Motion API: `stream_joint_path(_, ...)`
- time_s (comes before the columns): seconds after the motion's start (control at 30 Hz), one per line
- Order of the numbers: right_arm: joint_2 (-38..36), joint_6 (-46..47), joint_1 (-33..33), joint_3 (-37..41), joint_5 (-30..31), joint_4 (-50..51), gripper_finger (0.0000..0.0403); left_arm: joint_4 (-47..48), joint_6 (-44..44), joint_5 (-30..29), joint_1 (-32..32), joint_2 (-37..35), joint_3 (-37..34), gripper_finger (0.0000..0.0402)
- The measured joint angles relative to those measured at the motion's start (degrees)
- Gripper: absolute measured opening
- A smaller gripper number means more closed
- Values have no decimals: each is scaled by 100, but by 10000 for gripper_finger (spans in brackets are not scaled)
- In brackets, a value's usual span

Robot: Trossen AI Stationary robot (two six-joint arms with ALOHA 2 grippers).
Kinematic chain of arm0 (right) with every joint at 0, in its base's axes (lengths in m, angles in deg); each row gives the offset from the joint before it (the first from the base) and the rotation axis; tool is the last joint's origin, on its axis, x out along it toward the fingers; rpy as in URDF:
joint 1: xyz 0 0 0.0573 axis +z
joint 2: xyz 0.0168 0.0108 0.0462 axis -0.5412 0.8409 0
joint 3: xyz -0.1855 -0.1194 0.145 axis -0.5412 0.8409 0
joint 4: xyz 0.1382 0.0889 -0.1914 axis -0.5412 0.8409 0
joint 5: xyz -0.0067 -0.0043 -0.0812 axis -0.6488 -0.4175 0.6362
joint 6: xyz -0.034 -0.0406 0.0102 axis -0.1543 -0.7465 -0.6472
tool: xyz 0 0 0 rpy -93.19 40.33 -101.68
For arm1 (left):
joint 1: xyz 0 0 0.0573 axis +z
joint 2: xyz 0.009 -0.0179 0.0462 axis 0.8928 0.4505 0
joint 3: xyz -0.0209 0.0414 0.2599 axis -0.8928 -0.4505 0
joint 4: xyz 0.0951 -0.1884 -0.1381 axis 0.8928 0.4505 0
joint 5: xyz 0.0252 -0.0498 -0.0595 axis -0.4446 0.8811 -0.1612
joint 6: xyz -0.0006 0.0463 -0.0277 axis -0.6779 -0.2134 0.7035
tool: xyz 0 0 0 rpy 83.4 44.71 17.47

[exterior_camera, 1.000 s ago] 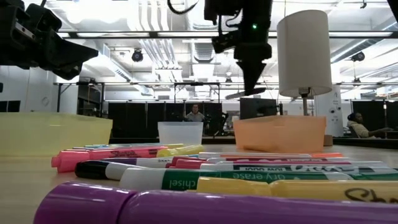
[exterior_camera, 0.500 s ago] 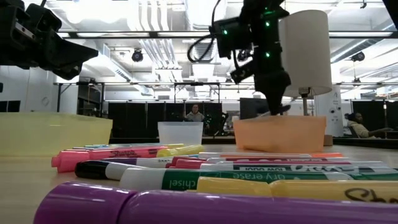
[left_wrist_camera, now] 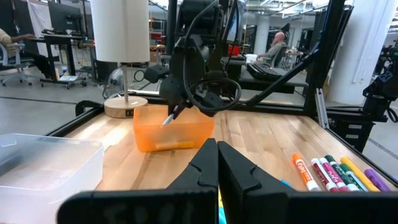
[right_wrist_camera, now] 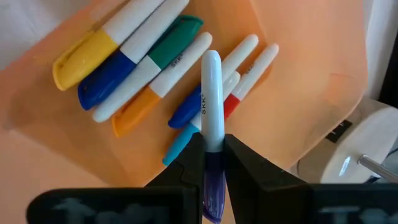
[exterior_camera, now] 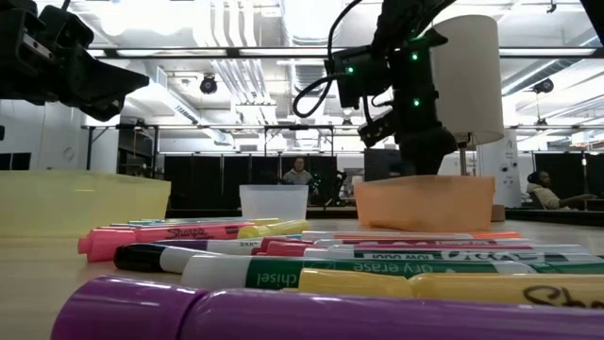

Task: Pick & Place Markers
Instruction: Put the top small violet marker into the orange bin, then put the small light blue marker into the orange bin

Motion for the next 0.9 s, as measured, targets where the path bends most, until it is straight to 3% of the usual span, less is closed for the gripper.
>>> stream_joint_path(0.6, -14, 31, 8, -46, 494, -188, 114, 1, -1, 1, 1, 0, -1, 0)
stream_joint_path(0.9, -435, -40, 228, -451, 492, -242, 118, -1, -1, 0, 2, 0, -1, 0)
